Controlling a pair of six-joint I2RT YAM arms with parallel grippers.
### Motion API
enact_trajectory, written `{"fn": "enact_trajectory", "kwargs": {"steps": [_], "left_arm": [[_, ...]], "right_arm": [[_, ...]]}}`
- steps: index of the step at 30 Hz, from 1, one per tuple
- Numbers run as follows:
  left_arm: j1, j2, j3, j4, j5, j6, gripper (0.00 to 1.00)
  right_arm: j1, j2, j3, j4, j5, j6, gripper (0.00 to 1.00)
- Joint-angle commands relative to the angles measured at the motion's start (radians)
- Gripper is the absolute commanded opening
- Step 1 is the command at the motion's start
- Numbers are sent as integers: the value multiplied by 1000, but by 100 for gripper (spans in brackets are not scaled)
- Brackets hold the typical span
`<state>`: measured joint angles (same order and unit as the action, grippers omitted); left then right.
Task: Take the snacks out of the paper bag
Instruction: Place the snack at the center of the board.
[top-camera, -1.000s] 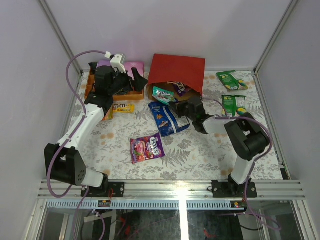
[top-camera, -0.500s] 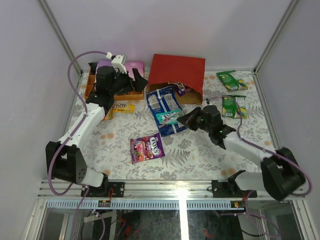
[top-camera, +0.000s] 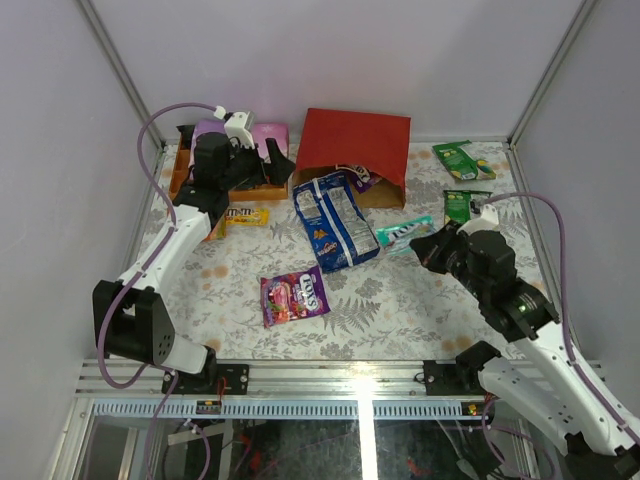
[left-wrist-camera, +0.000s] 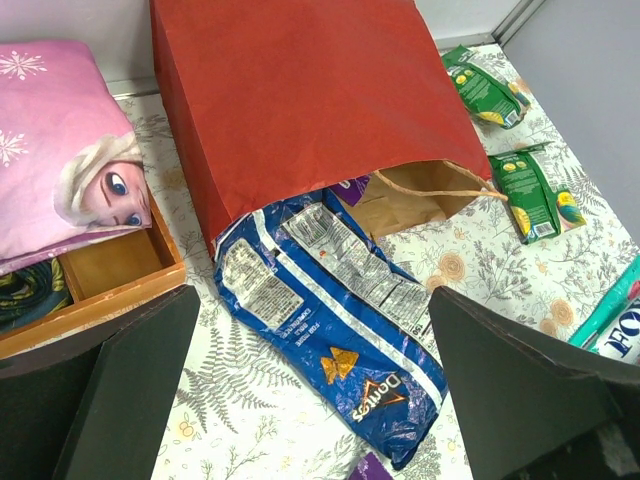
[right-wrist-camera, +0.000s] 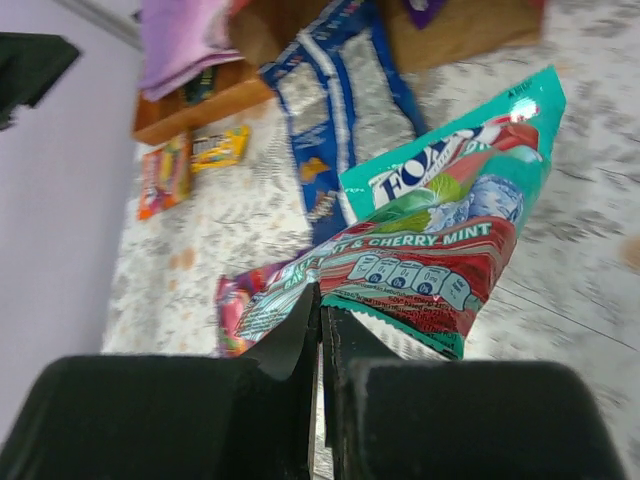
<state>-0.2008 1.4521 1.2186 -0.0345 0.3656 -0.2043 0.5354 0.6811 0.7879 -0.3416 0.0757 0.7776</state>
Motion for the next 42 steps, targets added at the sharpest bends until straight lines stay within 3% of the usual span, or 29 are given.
{"fn": "enact_trajectory", "kwargs": {"steps": [1, 5, 10, 13, 17, 20, 31, 42], "left_arm": [[5, -22, 24, 8, 0, 14, 100], [5, -11, 29, 14, 13, 7, 100], [5, -17, 24, 20, 24, 6, 100], [5, -36, 12, 22, 6, 18, 100], [4, -43, 4, 17, -27, 30, 100], [4, -37, 4, 17, -27, 32, 100], [5, -15, 26, 3, -16, 34, 100], [5, -15, 25, -9, -40, 47, 100]], "right_arm": [[-10, -59, 67, -205, 175, -54, 0], [-17, 3, 145, -304, 192, -43, 0], [-121, 172, 201, -271, -96, -30, 0], [-303, 164, 170, -214, -286, -29, 0], [-649, 154, 86, -213, -587, -45, 0], [-790, 152, -30, -194, -677, -8, 0], [-1007, -20, -355, -73, -621, 37, 0], [-1201, 132, -443, 11, -689, 1, 0]]}}
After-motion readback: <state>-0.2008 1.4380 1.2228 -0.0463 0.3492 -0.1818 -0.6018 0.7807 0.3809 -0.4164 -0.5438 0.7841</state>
